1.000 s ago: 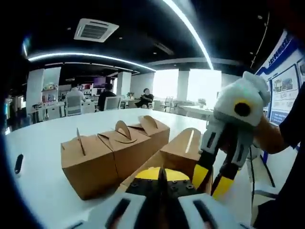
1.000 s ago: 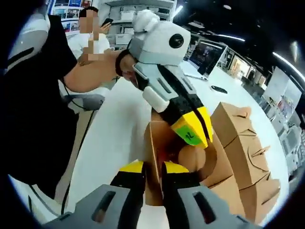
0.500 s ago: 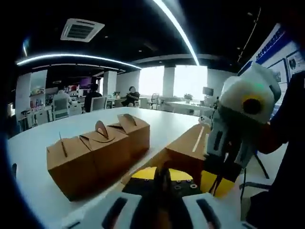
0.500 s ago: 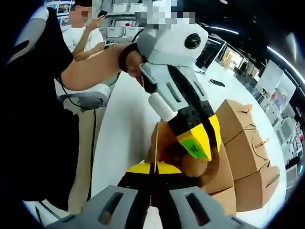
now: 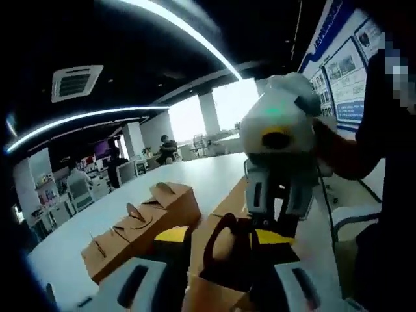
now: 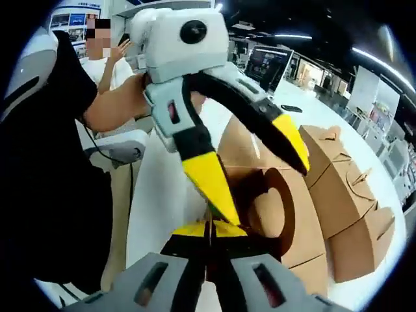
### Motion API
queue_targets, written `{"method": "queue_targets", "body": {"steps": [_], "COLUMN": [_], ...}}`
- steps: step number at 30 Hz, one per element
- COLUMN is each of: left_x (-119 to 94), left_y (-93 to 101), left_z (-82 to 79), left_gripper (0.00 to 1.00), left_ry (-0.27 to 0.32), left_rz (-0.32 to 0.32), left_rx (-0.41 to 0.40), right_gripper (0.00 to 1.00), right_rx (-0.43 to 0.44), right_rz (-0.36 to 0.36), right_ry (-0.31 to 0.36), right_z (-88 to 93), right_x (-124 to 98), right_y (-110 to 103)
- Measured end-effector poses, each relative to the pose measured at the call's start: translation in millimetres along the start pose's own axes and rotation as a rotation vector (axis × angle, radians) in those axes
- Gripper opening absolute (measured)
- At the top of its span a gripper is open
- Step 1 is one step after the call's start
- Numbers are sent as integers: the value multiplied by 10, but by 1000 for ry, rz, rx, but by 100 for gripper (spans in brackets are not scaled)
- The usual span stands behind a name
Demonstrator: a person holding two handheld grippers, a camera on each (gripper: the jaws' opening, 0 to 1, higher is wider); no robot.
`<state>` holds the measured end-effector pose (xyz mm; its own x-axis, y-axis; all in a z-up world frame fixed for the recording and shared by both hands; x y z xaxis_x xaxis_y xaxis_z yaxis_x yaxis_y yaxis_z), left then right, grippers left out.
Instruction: Pick up one paper box from the group, open the paper box, and remove the item inside
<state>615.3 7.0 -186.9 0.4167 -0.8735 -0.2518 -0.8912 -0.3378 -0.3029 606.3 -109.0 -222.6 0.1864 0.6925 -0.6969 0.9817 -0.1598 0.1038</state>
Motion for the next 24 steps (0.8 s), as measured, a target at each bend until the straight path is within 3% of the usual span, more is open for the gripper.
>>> {"method": "queue_targets", "body": {"steps": [3, 5, 10, 12, 13, 14, 17, 24], "left_x": [-107, -135, -164, -167, -152, -138, -83, -4], "left_y": [3, 14, 76, 67, 76, 91, 85, 52], "left_z": [-88, -94, -149, -65, -33, -55, -89, -100], "left_gripper": [53, 53, 51, 49, 45, 44, 45, 47], "left_ry": [-26, -71, -97, -238, -276, -258, -257, -395], "left_rz": [-53, -67, -27, -26, -16, 4, 32, 39], "left_rx": [199, 266, 318, 435, 451, 423, 443, 500], "right_gripper": [2, 2, 2, 2, 2, 2, 3, 3], "right_rx": [-1, -10, -22, -26, -31, -34, -45, -46], "right_rz": [-7, -14, -42, -49, -54, -56, -72, -88], "right_ry": [-3, -8, -7, -5, -6, -6, -9, -9], "right_z": [-1, -2, 2, 7, 11, 13, 16, 23], "right_x": [6, 8, 2, -2, -3, -4, -5, -10], "right_y": [8, 1, -22, -33, -40, -42, -50, -76]}}
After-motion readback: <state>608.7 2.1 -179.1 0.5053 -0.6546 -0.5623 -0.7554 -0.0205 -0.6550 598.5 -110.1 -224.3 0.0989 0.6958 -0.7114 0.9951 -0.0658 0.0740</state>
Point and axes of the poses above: the point that each gripper's makers call its tool centre point, and the gripper's own axes: x roughly forward along the fingers, y roughly to its right, z roughly out of its underside, the point moved 8 cm from there along -x, roughly backward along the fingers, and after that the axes turned 2 degrees about z, right-handed, at the moved point
